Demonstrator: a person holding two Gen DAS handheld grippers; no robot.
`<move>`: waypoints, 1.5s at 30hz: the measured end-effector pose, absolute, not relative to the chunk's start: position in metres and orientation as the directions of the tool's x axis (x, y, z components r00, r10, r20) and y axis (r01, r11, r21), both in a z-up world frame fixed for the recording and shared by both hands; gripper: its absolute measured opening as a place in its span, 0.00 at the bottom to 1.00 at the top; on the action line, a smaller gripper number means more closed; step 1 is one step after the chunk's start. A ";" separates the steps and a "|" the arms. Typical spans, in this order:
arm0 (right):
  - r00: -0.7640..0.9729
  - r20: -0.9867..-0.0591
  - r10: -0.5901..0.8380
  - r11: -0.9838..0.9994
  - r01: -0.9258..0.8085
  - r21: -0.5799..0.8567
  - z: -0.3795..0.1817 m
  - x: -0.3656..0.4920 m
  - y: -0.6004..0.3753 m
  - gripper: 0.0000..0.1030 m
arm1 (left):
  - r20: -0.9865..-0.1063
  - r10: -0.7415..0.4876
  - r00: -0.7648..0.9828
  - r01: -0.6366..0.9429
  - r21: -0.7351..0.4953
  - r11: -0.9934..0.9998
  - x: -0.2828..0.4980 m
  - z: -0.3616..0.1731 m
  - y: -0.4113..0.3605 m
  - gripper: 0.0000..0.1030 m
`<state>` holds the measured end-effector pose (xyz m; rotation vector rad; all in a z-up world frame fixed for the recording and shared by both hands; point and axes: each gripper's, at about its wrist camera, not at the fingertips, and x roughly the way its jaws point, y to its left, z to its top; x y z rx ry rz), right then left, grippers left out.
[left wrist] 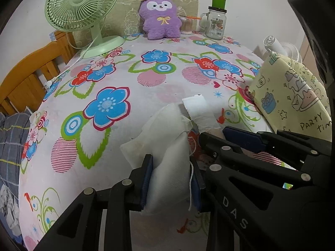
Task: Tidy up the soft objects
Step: 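Carry the white pouch with the left tool while the right tool carries the rolled pack toward the yellow box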
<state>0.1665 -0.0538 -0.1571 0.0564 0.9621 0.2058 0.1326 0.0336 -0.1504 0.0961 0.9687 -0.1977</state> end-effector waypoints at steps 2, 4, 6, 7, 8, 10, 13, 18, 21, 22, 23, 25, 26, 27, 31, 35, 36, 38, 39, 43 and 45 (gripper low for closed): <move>0.563 -0.805 0.186 0.981 -0.145 0.125 -0.155 0.163 -0.057 0.26 | -0.824 -0.124 0.552 0.208 -0.008 0.978 0.130 -0.150 0.031 0.32; 0.567 -0.804 0.181 0.982 -0.142 0.121 -0.154 0.160 -0.059 0.25 | -0.823 -0.117 0.556 0.205 -0.001 0.979 0.128 -0.149 0.029 0.32; 0.569 -0.801 0.183 0.982 -0.138 0.127 -0.153 0.158 -0.062 0.25 | -0.821 -0.111 0.559 0.203 0.006 0.979 0.126 -0.148 0.027 0.32; 0.572 -0.800 0.182 0.983 -0.136 0.126 -0.152 0.157 -0.063 0.24 | -0.821 -0.111 0.561 0.205 0.008 0.979 0.125 -0.147 0.026 0.32; 0.575 -0.798 0.180 0.983 -0.136 0.124 -0.151 0.155 -0.065 0.23 | -0.819 -0.113 0.563 0.207 0.008 0.978 0.123 -0.146 0.025 0.32; 0.580 -0.795 0.179 0.983 -0.137 0.122 -0.148 0.151 -0.066 0.22 | -0.815 -0.113 0.568 0.210 0.011 0.978 0.121 -0.144 0.023 0.32; 0.586 -0.790 0.182 0.982 -0.140 0.123 -0.146 0.145 -0.069 0.22 | -0.810 -0.106 0.577 0.207 0.020 0.978 0.116 -0.142 0.021 0.32; 0.598 -0.780 0.185 0.982 -0.139 0.127 -0.140 0.135 -0.074 0.21 | -0.804 -0.104 0.586 0.205 0.023 0.978 0.109 -0.139 0.017 0.32; 0.608 -0.772 0.184 0.982 -0.139 0.125 -0.135 0.130 -0.077 0.21 | -0.796 -0.105 0.596 0.209 0.028 0.978 0.104 -0.135 0.015 0.32; 0.611 -0.770 0.184 0.982 -0.139 0.125 -0.134 0.129 -0.078 0.21 | -0.795 -0.106 0.598 0.210 0.027 0.977 0.103 -0.133 0.013 0.32; 0.615 -0.767 0.183 0.983 -0.137 0.125 -0.131 0.127 -0.079 0.21 | -0.792 -0.108 0.600 0.211 0.027 0.977 0.102 -0.132 0.013 0.32; 0.623 -0.760 0.186 0.982 -0.136 0.129 -0.126 0.124 -0.081 0.20 | -0.789 -0.109 0.604 0.213 0.028 0.977 0.099 -0.129 0.011 0.32; 0.628 -0.756 0.187 0.982 -0.137 0.130 -0.124 0.123 -0.081 0.20 | -0.788 -0.109 0.606 0.213 0.029 0.977 0.098 -0.126 0.010 0.32; 0.634 -0.751 0.188 0.982 -0.137 0.130 -0.121 0.121 -0.082 0.20 | -0.785 -0.109 0.610 0.213 0.030 0.977 0.097 -0.125 0.010 0.32; 0.648 -0.738 0.189 0.982 -0.142 0.127 -0.112 0.116 -0.084 0.19 | -0.771 -0.111 0.627 0.218 0.036 0.975 0.092 -0.115 0.008 0.32; 0.655 -0.729 0.198 0.980 -0.149 0.133 -0.105 0.113 -0.086 0.17 | -0.764 -0.114 0.635 0.218 0.035 0.975 0.090 -0.108 0.007 0.32; 0.658 -0.726 0.201 0.979 -0.150 0.135 -0.103 0.112 -0.086 0.17 | -0.762 -0.114 0.638 0.218 0.036 0.975 0.089 -0.106 0.006 0.32; 0.661 -0.722 0.202 0.979 -0.149 0.137 -0.099 0.111 -0.087 0.16 | -0.758 -0.115 0.642 0.220 0.038 0.975 0.087 -0.102 0.005 0.32; 0.664 -0.720 0.201 0.979 -0.149 0.137 -0.097 0.111 -0.088 0.16 | -0.756 -0.115 0.645 0.220 0.040 0.975 0.087 -0.100 0.005 0.32; 0.672 -0.714 0.197 0.980 -0.145 0.134 -0.088 0.108 -0.092 0.16 | -0.749 -0.120 0.652 0.225 0.040 0.974 0.085 -0.092 0.002 0.32; 0.677 -0.709 0.195 0.981 -0.142 0.134 -0.084 0.107 -0.094 0.16 | -0.745 -0.122 0.656 0.227 0.041 0.973 0.085 -0.088 0.000 0.32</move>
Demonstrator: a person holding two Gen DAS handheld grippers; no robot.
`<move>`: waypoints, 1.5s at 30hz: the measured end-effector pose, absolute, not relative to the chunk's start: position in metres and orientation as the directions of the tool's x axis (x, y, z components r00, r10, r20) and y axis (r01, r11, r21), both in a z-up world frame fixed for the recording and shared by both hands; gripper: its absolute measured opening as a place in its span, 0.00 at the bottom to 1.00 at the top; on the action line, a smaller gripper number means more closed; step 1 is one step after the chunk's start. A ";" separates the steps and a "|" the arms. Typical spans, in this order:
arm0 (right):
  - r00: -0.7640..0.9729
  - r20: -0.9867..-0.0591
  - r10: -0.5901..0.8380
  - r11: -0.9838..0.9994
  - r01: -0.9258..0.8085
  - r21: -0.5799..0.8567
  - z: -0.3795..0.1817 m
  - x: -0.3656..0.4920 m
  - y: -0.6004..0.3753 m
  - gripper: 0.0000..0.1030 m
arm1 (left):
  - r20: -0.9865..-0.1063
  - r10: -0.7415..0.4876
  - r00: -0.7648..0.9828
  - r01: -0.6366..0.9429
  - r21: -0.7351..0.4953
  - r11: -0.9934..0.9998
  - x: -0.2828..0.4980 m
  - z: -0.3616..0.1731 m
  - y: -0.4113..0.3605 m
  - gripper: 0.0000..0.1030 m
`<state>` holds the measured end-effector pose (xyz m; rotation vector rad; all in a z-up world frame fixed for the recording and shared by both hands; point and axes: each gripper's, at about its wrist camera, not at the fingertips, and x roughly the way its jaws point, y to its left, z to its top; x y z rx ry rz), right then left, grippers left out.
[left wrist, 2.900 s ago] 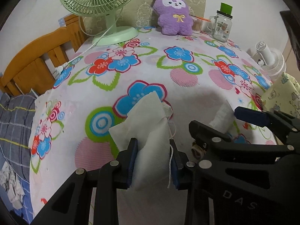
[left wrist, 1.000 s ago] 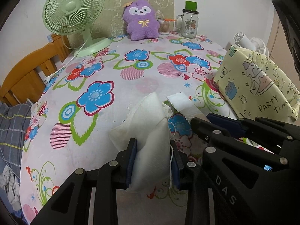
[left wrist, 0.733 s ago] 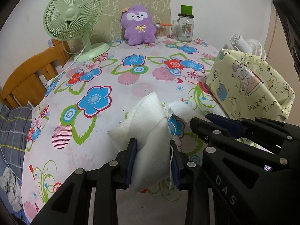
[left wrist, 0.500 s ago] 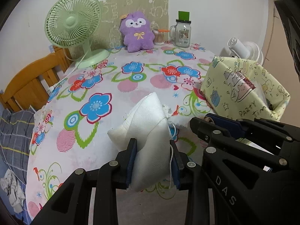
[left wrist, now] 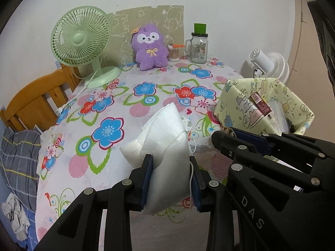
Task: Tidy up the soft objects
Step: 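Carry the white pouch with the left tool while the right tool carries the rolled pack toward the yellow box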
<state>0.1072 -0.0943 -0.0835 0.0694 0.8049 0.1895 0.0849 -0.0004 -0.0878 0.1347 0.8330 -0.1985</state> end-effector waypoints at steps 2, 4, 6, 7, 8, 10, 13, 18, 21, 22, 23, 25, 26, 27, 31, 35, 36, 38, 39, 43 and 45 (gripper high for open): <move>0.684 -0.703 0.193 0.981 -0.140 0.133 -0.078 0.106 -0.097 0.16 | -0.741 -0.124 0.660 0.230 0.042 0.972 0.085 -0.083 -0.003 0.32; 0.691 -0.697 0.191 0.982 -0.140 0.130 -0.071 0.106 -0.099 0.16 | -0.735 -0.126 0.666 0.232 0.044 0.972 0.084 -0.078 -0.004 0.32; 0.698 -0.690 0.190 0.982 -0.140 0.128 -0.065 0.105 -0.101 0.16 | -0.729 -0.127 0.672 0.233 0.046 0.971 0.084 -0.072 -0.006 0.32; 0.701 -0.687 0.190 0.982 -0.140 0.128 -0.063 0.105 -0.102 0.16 | -0.726 -0.128 0.676 0.234 0.046 0.971 0.084 -0.069 -0.007 0.32; 0.705 -0.683 0.190 0.982 -0.141 0.127 -0.059 0.105 -0.103 0.16 | -0.722 -0.129 0.679 0.234 0.047 0.971 0.084 -0.066 -0.008 0.32; 0.712 -0.677 0.189 0.982 -0.141 0.126 -0.053 0.104 -0.105 0.16 | -0.715 -0.130 0.687 0.234 0.049 0.971 0.083 -0.060 -0.010 0.32; 0.722 -0.668 0.180 0.984 -0.134 0.120 -0.044 0.104 -0.110 0.16 | -0.705 -0.133 0.697 0.237 0.051 0.970 0.083 -0.050 -0.014 0.32; 0.743 -0.650 0.158 0.987 -0.111 0.113 -0.030 0.102 -0.121 0.16 | -0.688 -0.152 0.709 0.254 0.048 0.966 0.085 -0.037 -0.021 0.32; 0.754 -0.640 0.146 0.989 -0.095 0.113 -0.023 0.101 -0.127 0.16 | -0.678 -0.165 0.716 0.271 0.052 0.961 0.086 -0.030 -0.026 0.32; 0.758 -0.637 0.141 0.990 -0.090 0.113 -0.021 0.101 -0.129 0.16 | -0.675 -0.170 0.718 0.277 0.054 0.959 0.087 -0.027 -0.029 0.32; 0.761 -0.634 0.136 0.990 -0.084 0.112 -0.019 0.101 -0.132 0.16 | -0.672 -0.173 0.720 0.282 0.055 0.958 0.087 -0.025 -0.031 0.32; 0.766 -0.630 0.126 0.991 -0.073 0.110 -0.015 0.103 -0.137 0.16 | -0.666 -0.182 0.724 0.293 0.057 0.954 0.088 -0.021 -0.036 0.32; 0.770 -0.627 0.121 0.992 -0.066 0.110 -0.013 0.104 -0.141 0.16 | -0.663 -0.188 0.725 0.299 0.057 0.953 0.089 -0.019 -0.039 0.32; 0.773 -0.624 0.116 0.992 -0.061 0.109 -0.011 0.104 -0.145 0.16 | -0.661 -0.192 0.725 0.303 0.057 0.951 0.090 -0.017 -0.042 0.32; 0.781 -0.617 0.097 0.993 -0.036 0.110 -0.007 0.105 -0.159 0.16 | -0.651 -0.212 0.729 0.325 0.056 0.944 0.095 -0.011 -0.056 0.32; 0.786 -0.613 0.078 0.994 -0.015 0.108 -0.005 0.107 -0.176 0.16 | -0.646 -0.231 0.728 0.349 0.059 0.935 0.099 -0.008 -0.072 0.32; 0.787 -0.613 0.074 0.994 -0.010 0.107 -0.004 0.108 -0.180 0.16 | -0.645 -0.234 0.727 0.352 0.058 0.934 0.099 -0.007 -0.075 0.32; 0.787 -0.613 0.069 0.994 -0.004 0.107 -0.004 0.110 -0.187 0.16 | -0.645 -0.243 0.725 0.362 0.056 0.931 0.102 -0.006 -0.083 0.32; 0.787 -0.614 0.067 0.994 -0.001 0.108 -0.005 0.110 -0.190 0.16 | -0.645 -0.244 0.724 0.363 0.055 0.930 0.103 -0.007 -0.086 0.32; 0.784 -0.617 0.063 0.993 0.010 0.114 -0.007 0.113 -0.204 0.16 | -0.649 -0.250 0.719 0.372 0.055 0.927 0.107 -0.007 -0.099 0.32; 0.782 -0.620 0.059 0.993 0.018 0.117 -0.009 0.114 -0.213 0.16 | -0.652 -0.252 0.715 0.378 0.057 0.924 0.110 -0.009 -0.107 0.32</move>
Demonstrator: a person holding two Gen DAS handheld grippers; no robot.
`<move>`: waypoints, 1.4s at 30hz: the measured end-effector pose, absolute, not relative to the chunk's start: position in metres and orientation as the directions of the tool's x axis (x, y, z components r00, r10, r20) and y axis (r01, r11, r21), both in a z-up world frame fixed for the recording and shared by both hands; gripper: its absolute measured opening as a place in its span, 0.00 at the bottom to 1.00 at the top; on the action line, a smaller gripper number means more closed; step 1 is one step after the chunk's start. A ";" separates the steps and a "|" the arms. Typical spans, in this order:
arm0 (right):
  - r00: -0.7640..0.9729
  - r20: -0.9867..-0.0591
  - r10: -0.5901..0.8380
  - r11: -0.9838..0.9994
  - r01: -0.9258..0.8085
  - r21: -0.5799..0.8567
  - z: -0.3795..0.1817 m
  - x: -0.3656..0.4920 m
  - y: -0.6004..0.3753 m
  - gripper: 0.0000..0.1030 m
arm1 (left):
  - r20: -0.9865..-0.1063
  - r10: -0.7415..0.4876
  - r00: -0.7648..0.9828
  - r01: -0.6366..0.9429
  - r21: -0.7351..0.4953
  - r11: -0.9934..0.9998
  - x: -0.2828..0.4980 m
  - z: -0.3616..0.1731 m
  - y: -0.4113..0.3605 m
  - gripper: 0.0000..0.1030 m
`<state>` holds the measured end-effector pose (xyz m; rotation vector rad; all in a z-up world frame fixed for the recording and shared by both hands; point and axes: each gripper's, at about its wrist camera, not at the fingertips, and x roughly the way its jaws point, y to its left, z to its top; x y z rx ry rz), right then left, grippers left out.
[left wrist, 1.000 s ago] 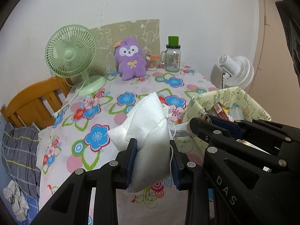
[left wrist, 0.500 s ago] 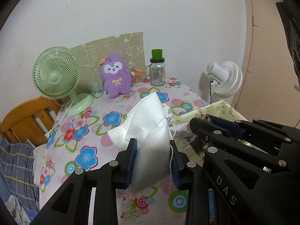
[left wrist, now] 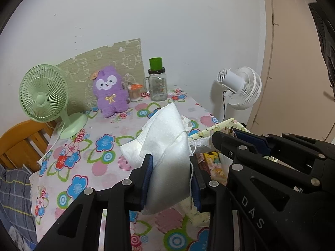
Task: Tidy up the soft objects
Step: 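Release the white pouch into the box with the left tool while the right tool releases the rolled pack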
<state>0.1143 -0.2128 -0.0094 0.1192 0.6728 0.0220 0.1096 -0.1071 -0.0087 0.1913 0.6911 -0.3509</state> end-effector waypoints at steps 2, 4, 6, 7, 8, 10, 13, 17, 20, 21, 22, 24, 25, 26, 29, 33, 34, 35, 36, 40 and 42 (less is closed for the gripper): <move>0.780 -0.624 0.054 0.992 0.027 0.120 -0.012 0.115 -0.220 0.16 | -0.655 -0.255 0.711 0.383 0.058 0.922 0.111 -0.009 -0.115 0.32; 0.778 -0.627 0.049 0.992 0.035 0.122 -0.014 0.116 -0.227 0.16 | -0.660 -0.259 0.706 0.392 0.058 0.918 0.113 -0.011 -0.123 0.32; 0.775 -0.631 0.045 0.991 0.044 0.124 -0.016 0.118 -0.234 0.16 | -0.663 -0.263 0.701 0.399 0.058 0.915 0.115 -0.013 -0.129 0.32; 0.772 -0.634 0.043 0.991 0.049 0.128 -0.018 0.120 -0.238 0.16 | -0.665 -0.265 0.698 0.402 0.058 0.914 0.115 -0.014 -0.133 0.32; 0.770 -0.636 0.043 0.990 0.053 0.131 -0.019 0.120 -0.241 0.16 | -0.667 -0.267 0.696 0.406 0.058 0.912 0.116 -0.015 -0.137 0.32; 0.767 -0.641 0.042 0.989 0.061 0.138 -0.023 0.123 -0.248 0.16 | -0.674 -0.268 0.688 0.413 0.061 0.909 0.119 -0.018 -0.144 0.32; 0.761 -0.648 0.040 0.986 0.076 0.150 -0.028 0.128 -0.256 0.16 | -0.683 -0.268 0.680 0.421 0.063 0.905 0.123 -0.022 -0.153 0.32; 0.747 -0.664 0.038 0.984 0.086 0.153 -0.036 0.137 -0.264 0.16 | -0.696 -0.269 0.666 0.425 0.057 0.903 0.132 -0.028 -0.164 0.33; 0.731 -0.681 0.040 0.984 0.091 0.156 -0.045 0.144 -0.270 0.16 | -0.710 -0.268 0.652 0.428 0.053 0.902 0.137 -0.035 -0.170 0.34; 0.726 -0.686 0.041 0.983 0.093 0.157 -0.047 0.146 -0.271 0.16 | -0.716 -0.266 0.646 0.427 0.050 0.903 0.140 -0.039 -0.172 0.34; 0.722 -0.691 0.041 0.982 0.099 0.161 -0.049 0.148 -0.273 0.16 | -0.719 -0.265 0.642 0.427 0.048 0.903 0.142 -0.040 -0.173 0.35; 0.715 -0.698 0.042 0.979 0.110 0.172 -0.054 0.153 -0.276 0.16 | -0.726 -0.263 0.636 0.425 0.045 0.904 0.146 -0.044 -0.176 0.35; 0.712 -0.701 0.046 0.977 0.113 0.178 -0.057 0.155 -0.278 0.16 | -0.728 -0.262 0.633 0.425 0.045 0.904 0.148 -0.047 -0.177 0.36; 0.710 -0.702 0.048 0.977 0.114 0.182 -0.059 0.156 -0.279 0.16 | -0.731 -0.260 0.630 0.426 0.045 0.904 0.150 -0.048 -0.178 0.38; 0.700 -0.712 0.049 0.974 0.123 0.188 -0.065 0.161 -0.282 0.16 | -0.737 -0.253 0.627 0.423 0.050 0.905 0.154 -0.054 -0.182 0.45; 0.673 -0.738 0.043 0.972 0.143 0.187 -0.071 0.164 -0.285 0.25 | -0.749 -0.227 0.623 0.401 0.056 0.915 0.159 -0.060 -0.185 0.62; 0.669 -0.742 0.047 0.972 0.141 0.189 -0.072 0.163 -0.285 0.36 | -0.753 -0.218 0.621 0.393 0.058 0.918 0.160 -0.062 -0.185 0.63; 0.667 -0.744 0.048 0.971 0.142 0.190 -0.072 0.162 -0.286 0.48 | -0.756 -0.214 0.618 0.390 0.058 0.919 0.160 -0.063 -0.185 0.65; 0.665 -0.745 0.045 0.972 0.143 0.187 -0.072 0.161 -0.287 0.53 | -0.758 -0.214 0.616 0.390 0.057 0.919 0.160 -0.064 -0.185 0.67; 0.683 -0.729 0.046 0.973 0.133 0.186 -0.071 0.152 -0.288 0.78 | -0.757 -0.200 0.623 0.385 0.073 0.920 0.156 -0.065 -0.185 0.80; 0.691 -0.722 0.043 0.974 0.131 0.184 -0.070 0.146 -0.287 0.80 | -0.757 -0.207 0.620 0.391 0.069 0.918 0.153 -0.065 -0.185 0.83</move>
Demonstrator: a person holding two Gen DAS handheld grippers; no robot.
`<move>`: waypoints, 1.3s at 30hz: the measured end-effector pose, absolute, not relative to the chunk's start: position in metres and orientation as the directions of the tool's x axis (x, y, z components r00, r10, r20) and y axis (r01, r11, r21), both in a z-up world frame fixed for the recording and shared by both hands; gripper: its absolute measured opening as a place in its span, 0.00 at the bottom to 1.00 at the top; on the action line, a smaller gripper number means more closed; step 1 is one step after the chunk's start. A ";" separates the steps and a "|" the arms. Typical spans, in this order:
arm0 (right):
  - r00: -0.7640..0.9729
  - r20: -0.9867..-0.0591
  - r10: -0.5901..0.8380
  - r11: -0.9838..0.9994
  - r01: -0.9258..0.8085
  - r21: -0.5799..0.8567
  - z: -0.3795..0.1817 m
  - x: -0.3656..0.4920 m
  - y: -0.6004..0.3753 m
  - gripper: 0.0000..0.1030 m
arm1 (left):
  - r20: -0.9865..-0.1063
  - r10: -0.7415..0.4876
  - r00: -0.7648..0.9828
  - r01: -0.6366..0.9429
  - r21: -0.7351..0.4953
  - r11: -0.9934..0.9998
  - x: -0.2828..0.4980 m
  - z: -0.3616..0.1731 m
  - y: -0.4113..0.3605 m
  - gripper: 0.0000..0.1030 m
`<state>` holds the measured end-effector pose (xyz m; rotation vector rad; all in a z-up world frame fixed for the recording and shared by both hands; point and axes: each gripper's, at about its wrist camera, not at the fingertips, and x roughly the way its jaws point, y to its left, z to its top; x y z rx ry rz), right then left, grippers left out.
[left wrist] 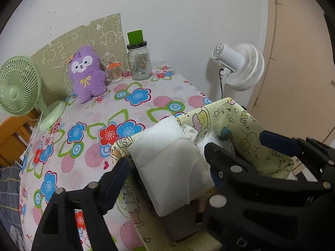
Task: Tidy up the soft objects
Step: 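Release the white pouch into the box with the left tool while the right tool releases the rolled pack, then lift both tools out of the yellow box and back away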
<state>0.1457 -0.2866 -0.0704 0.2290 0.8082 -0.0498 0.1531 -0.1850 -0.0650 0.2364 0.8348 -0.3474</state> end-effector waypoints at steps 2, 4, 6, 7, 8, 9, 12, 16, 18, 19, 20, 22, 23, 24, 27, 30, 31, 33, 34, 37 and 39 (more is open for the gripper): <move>0.687 -0.725 0.044 0.974 0.132 0.183 -0.071 0.142 -0.286 0.81 | -0.753 -0.215 0.622 0.391 0.061 0.919 0.149 -0.064 -0.184 0.85; 0.682 -0.730 0.046 0.975 0.130 0.183 -0.073 0.139 -0.284 0.81 | -0.754 -0.215 0.621 0.393 0.063 0.917 0.145 -0.065 -0.184 0.85; 0.680 -0.732 0.044 0.975 0.132 0.181 -0.074 0.135 -0.283 0.81 | -0.755 -0.210 0.621 0.397 0.072 0.915 0.141 -0.066 -0.184 0.85; 0.681 -0.731 0.043 0.975 0.132 0.180 -0.074 0.133 -0.282 0.81 | -0.755 -0.209 0.621 0.398 0.074 0.915 0.139 -0.066 -0.184 0.86; 0.682 -0.730 0.043 0.975 0.132 0.181 -0.074 0.130 -0.281 0.81 | -0.755 -0.209 0.622 0.398 0.075 0.914 0.137 -0.066 -0.183 0.86; 0.683 -0.729 0.044 0.974 0.132 0.182 -0.074 0.128 -0.280 0.81 | -0.755 -0.209 0.622 0.398 0.074 0.915 0.135 -0.066 -0.183 0.86; 0.689 -0.723 0.042 0.975 0.130 0.181 -0.072 0.122 -0.276 0.81 | -0.753 -0.215 0.622 0.399 0.069 0.914 0.128 -0.065 -0.179 0.86; 0.698 -0.715 0.040 0.976 0.125 0.177 -0.069 0.113 -0.269 0.81 | -0.743 -0.214 0.634 0.395 0.074 0.915 0.119 -0.062 -0.172 0.87; 0.705 -0.708 0.038 0.978 0.121 0.173 -0.067 0.109 -0.264 0.82 | -0.738 -0.213 0.640 0.393 0.077 0.916 0.115 -0.060 -0.168 0.87; 0.707 -0.706 0.037 0.978 0.119 0.171 -0.066 0.107 -0.262 0.82 | -0.736 -0.212 0.644 0.390 0.077 0.917 0.112 -0.059 -0.166 0.87; 0.711 -0.702 0.035 0.978 0.119 0.169 -0.065 0.106 -0.259 0.83 | -0.733 -0.211 0.646 0.388 0.078 0.918 0.111 -0.058 -0.163 0.87; 0.714 -0.699 0.036 0.978 0.118 0.171 -0.064 0.103 -0.255 0.84 | -0.727 -0.210 0.653 0.386 0.081 0.919 0.107 -0.055 -0.158 0.87; 0.718 -0.696 0.037 0.978 0.116 0.172 -0.062 0.102 -0.252 0.84 | -0.724 -0.209 0.657 0.383 0.083 0.920 0.105 -0.054 -0.156 0.87; 0.720 -0.693 0.038 0.979 0.114 0.171 -0.061 0.101 -0.249 0.84 | -0.721 -0.207 0.662 0.380 0.084 0.921 0.103 -0.052 -0.153 0.87; 0.729 -0.683 0.037 0.982 0.101 0.161 -0.058 0.097 -0.238 0.85 | -0.714 -0.202 0.670 0.373 0.089 0.923 0.098 -0.049 -0.145 0.91; 0.737 -0.675 0.036 0.985 0.087 0.148 -0.054 0.094 -0.227 0.85 | -0.713 -0.184 0.677 0.358 0.101 0.928 0.094 -0.046 -0.136 0.92; 0.738 -0.674 0.034 0.986 0.085 0.144 -0.054 0.094 -0.223 0.86 | -0.708 -0.179 0.684 0.351 0.104 0.930 0.093 -0.044 -0.131 0.92; 0.742 -0.669 0.036 0.987 0.077 0.139 -0.052 0.092 -0.215 0.86 | -0.702 -0.175 0.690 0.342 0.102 0.934 0.090 -0.042 -0.122 0.93; 0.744 -0.667 0.039 0.988 0.073 0.139 -0.051 0.092 -0.212 0.86 | -0.700 -0.175 0.692 0.338 0.100 0.936 0.089 -0.041 -0.118 0.93; 0.748 -0.663 0.039 0.989 0.064 0.130 -0.049 0.091 -0.200 0.87 | -0.692 -0.168 0.703 0.320 0.096 0.943 0.086 -0.038 -0.103 0.94; 0.752 -0.658 0.037 0.991 0.058 0.121 -0.048 0.089 -0.192 0.87 | -0.690 -0.161 0.706 0.304 0.091 0.948 0.086 -0.037 -0.094 0.95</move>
